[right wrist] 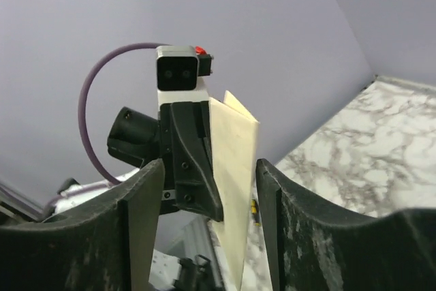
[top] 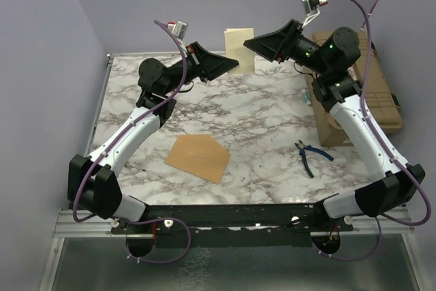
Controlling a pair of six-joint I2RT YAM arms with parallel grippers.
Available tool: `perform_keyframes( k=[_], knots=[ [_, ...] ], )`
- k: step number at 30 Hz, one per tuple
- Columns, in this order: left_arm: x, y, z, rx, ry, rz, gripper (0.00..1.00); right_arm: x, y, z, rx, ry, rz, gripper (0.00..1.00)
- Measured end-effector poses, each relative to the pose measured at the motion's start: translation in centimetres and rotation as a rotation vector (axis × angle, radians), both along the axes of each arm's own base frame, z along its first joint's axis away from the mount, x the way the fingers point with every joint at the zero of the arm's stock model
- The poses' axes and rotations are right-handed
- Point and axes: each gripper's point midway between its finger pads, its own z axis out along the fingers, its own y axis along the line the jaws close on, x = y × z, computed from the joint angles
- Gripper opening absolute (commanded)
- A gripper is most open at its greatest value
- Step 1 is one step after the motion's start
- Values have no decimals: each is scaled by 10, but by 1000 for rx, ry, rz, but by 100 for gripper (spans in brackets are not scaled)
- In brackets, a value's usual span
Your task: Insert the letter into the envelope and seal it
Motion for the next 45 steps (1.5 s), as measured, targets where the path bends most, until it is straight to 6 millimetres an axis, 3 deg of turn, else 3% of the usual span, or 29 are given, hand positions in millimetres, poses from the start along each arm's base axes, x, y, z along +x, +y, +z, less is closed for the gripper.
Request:
perform_keyframes(
  k=[2,8,11,16,18,22,25,27,31,34,37,42,45],
  knots=[
    [0,0,-6,29,-13,-13,0,-4,0,6,-76,-68,5,73],
    [-10,-7,-23,131,-74,-101,0,-12,2,19,-286,-255,55,76],
    [-19,-8,-34,178,-96,-153,0,-9,6,4,-373,-268,115,77],
    [-24,-9,-46,238,-113,-194,0,2,13,-41,-486,-206,217,75],
    [-26,-9,-48,252,-125,-203,0,3,13,-58,-516,-167,241,67],
    [-25,-9,-50,285,-141,-203,0,-1,12,-69,-536,-146,270,21],
    [-23,-9,-55,318,-141,-199,0,-8,11,-70,-524,-142,283,1],
    [-23,-9,-59,338,-140,-196,6,-14,10,-70,-513,-140,285,0],
    [-20,-8,-64,361,-130,-172,58,-25,7,-69,-481,-139,274,0],
    [-17,-5,-60,361,-130,-128,81,-30,4,-68,-440,-140,229,0],
    [-14,0,-45,331,-116,-48,87,-30,0,-64,-369,-133,144,0],
    [-17,15,-21,170,-49,99,88,-17,-7,-42,-143,-65,-12,0],
    [-18,12,-14,85,-3,130,88,-8,-11,-34,8,2,-78,0]
  ],
)
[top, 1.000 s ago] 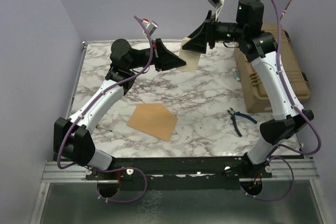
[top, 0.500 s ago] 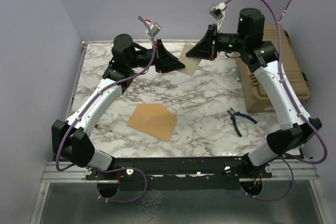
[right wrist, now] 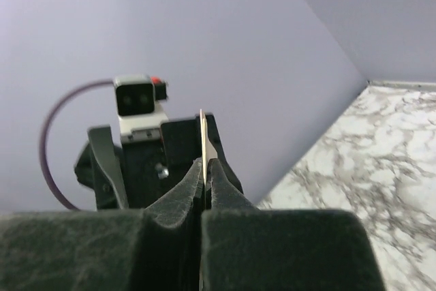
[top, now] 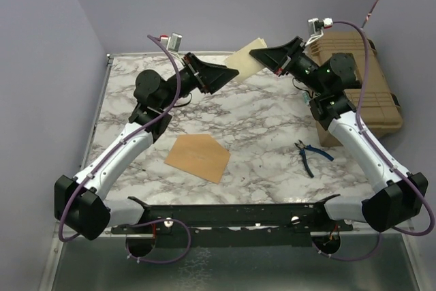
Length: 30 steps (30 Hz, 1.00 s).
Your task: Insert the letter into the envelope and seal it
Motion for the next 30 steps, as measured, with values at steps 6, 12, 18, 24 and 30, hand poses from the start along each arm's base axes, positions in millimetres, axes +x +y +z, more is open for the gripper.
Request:
perform_keyframes(
  k=[6,12,18,24,30],
  knots=[
    [-7,-16,5,-134,81,-11,86,7,-12,33,219,52,-69,0],
    [-15,-22,27,-252,92,-10,75,-4,-22,56,344,47,-59,0],
    [-9,-18,39,-334,88,2,53,-4,-22,50,367,87,-51,0],
    [-4,-32,26,-333,137,-19,28,-5,-23,51,372,93,-48,0],
    [-5,-33,27,-334,126,-17,0,-6,-23,49,357,96,-55,5]
  ],
)
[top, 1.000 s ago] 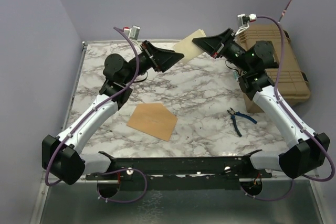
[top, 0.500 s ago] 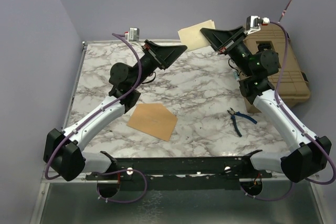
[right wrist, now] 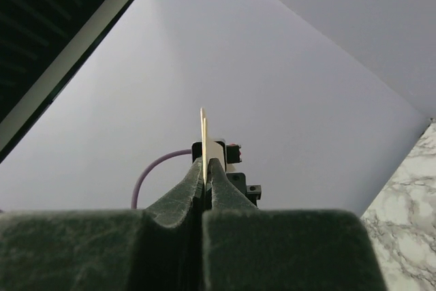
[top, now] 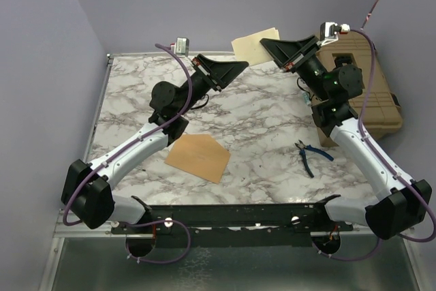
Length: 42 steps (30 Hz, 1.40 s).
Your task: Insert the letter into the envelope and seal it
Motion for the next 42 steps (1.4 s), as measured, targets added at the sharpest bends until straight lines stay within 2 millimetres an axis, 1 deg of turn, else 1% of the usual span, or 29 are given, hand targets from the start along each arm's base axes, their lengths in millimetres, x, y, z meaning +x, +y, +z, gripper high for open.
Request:
perform_keyframes(
  k=[1,2,4,7,10,11,13,15,17,18,19,23,26,30,32,35,37,39,42],
  knots=[
    [0,0,0,1,-4,3,0,0,0,-2,-9,3,-4,10],
    [0,0,0,2,-7,5,0,0,0,-4,-22,6,-6,19],
    [0,1,1,7,-17,11,0,-2,2,-9,-58,12,-4,39],
    [-2,3,0,25,-38,25,0,-11,4,-19,-136,5,2,58],
    [-7,6,-5,90,-81,49,0,-22,4,-28,-232,-24,-2,78],
    [-9,7,-6,114,-94,54,0,-24,4,-32,-277,-35,-5,81],
    [-17,9,-12,193,-146,61,0,-29,5,-38,-376,-70,0,85],
    [-26,9,-17,257,-199,50,0,-35,8,-43,-480,-115,27,86],
    [-38,9,-27,342,-266,23,0,-42,13,-48,-591,-174,79,86],
    [-43,9,-31,376,-291,12,0,-48,13,-45,-639,-214,106,86],
    [-48,8,-38,431,-324,-5,0,-47,17,-50,-685,-234,144,86],
    [-58,6,-51,562,-412,-61,0,-57,24,-60,-811,-323,291,80],
    [-63,6,-59,624,-457,-90,0,-66,26,-79,-872,-351,410,75],
    [-66,7,-66,679,-495,-106,0,-79,22,-106,-925,-332,504,61],
    [-66,8,-71,709,-506,-112,0,-87,19,-110,-940,-340,521,57],
    [-66,8,-76,741,-522,-125,0,-95,15,-109,-949,-364,527,53],
    [-67,8,-78,758,-530,-136,0,-99,13,-107,-953,-381,523,47],
    [-67,8,-81,774,-538,-149,0,-101,12,-106,-957,-393,521,38],
    [-68,7,-85,791,-545,-167,0,-102,11,-107,-962,-396,525,18]
  ],
)
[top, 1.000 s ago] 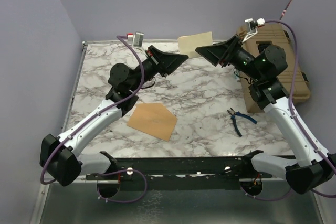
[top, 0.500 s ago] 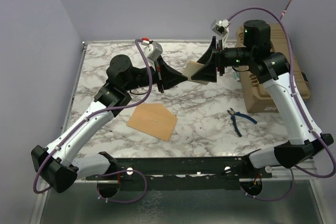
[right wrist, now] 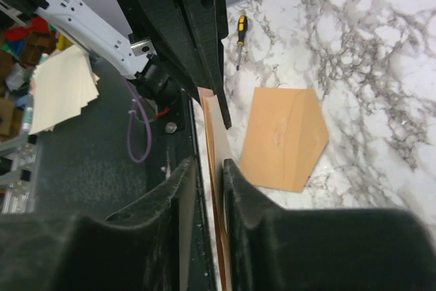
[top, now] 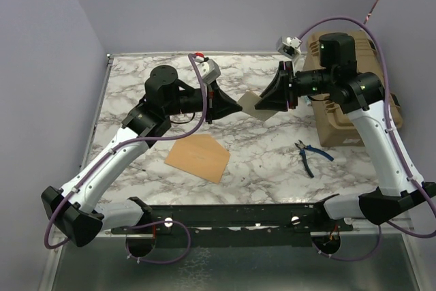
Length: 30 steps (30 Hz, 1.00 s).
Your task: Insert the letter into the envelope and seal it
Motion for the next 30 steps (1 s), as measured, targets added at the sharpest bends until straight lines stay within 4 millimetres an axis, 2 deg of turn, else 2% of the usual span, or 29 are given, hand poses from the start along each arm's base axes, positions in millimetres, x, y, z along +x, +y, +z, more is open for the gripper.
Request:
perform_keyframes(
  k=[2,4,5,7,8,9,11,14,17,20,24,28,30],
  knots=[
    [-1,0,-3,11,2,-8,0,0,0,-1,-3,2,0,2],
    [-1,0,-6,20,6,-10,0,0,0,-2,-5,2,-2,0],
    [0,0,-7,24,10,-6,13,1,0,-2,-6,4,-5,0],
    [2,1,-9,30,18,11,54,3,0,-5,-13,9,-16,0],
    [6,2,-11,36,23,38,71,5,0,-8,-17,13,-26,0],
    [10,3,-12,40,38,63,82,7,0,-11,-22,23,-37,0],
    [19,6,-18,44,79,124,91,17,-1,-22,-41,46,-81,0],
    [36,18,-40,66,163,279,96,36,0,-48,-79,117,-178,0],
    [52,39,-73,104,285,471,99,65,3,-85,-114,215,-292,0],
    [64,73,-120,147,458,721,99,92,12,-132,-130,323,-375,0],
    [60,115,-181,196,668,974,97,113,29,-195,-173,459,-442,0],
    [38,150,-245,238,878,1174,94,115,64,-224,-181,491,-408,0],
    [27,162,-268,248,953,1249,94,113,82,-233,-177,492,-381,0]
  ],
)
